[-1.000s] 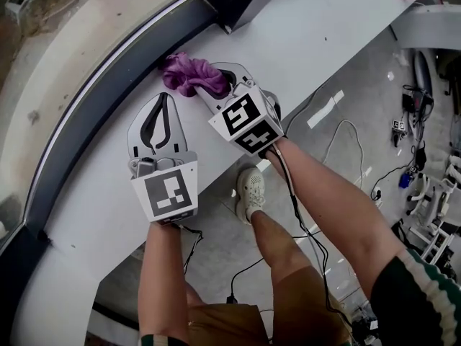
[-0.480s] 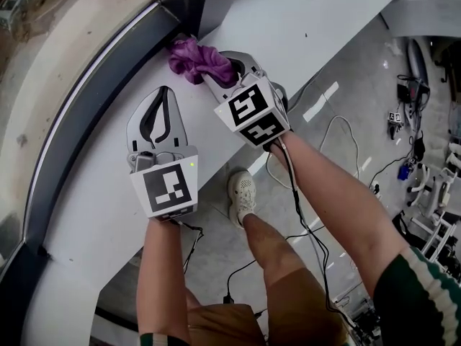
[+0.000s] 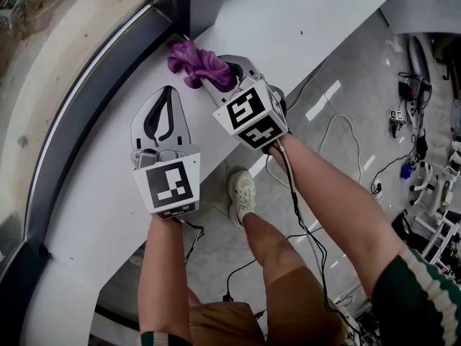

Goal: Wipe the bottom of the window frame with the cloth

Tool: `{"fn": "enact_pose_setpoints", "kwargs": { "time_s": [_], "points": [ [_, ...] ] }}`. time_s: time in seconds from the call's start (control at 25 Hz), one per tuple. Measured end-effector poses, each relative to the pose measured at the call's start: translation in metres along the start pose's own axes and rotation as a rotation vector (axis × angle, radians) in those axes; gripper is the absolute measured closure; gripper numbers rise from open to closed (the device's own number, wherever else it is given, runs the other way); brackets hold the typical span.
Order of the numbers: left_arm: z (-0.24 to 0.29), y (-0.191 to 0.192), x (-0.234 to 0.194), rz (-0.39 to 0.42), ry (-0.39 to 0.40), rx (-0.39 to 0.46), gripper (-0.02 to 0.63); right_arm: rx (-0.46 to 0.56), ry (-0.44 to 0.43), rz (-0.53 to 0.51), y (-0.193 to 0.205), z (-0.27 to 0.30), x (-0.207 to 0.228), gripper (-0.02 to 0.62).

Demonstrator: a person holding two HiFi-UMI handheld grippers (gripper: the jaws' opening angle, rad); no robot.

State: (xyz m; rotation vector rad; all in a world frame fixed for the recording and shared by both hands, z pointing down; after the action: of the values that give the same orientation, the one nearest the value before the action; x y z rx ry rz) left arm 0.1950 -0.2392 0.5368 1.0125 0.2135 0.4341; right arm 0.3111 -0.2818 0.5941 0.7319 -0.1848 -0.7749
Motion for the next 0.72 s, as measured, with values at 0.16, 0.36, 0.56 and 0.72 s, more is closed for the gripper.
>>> {"fn": "enact_pose_setpoints", "kwargs": {
  "time_s": [0.16,0.36,0.56,0.72],
  "points": [
    [-0.005,0.006,0.012,-0.016,0.020,0.002,0.601,-0.012,-0.006,0.009,0.010,-0.004,-0.006,0.469],
    [-0.009,0.009,0.023,-0.016,0.022,0.006,0.602,-0.014,-0.003,0.029,0.021,-0.012,-0.008,0.469],
    [-0.014,0.013,0.029,-0.024,0.020,-0.014,0.603,-0.021,-0.005,0.047,0.031,-0.025,-0.010,0.469],
    [-0.014,0.019,0.048,-0.013,0.044,-0.032,0.602,-0.035,-0.006,0.058,0.052,-0.039,-0.012,0.469]
  ]
}}
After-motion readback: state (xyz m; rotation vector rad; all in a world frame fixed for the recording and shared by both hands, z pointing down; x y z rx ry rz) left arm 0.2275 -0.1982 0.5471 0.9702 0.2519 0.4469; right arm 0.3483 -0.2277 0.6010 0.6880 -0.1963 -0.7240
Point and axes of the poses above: the fingertips, and each gripper's own axes: z forward along the fingers, x to its right, y out of its underside, the point moved 6 cm from there along -z, backward along the fingers, and after that the axes turned 5 degrees about -x, right-handed, at the moved point
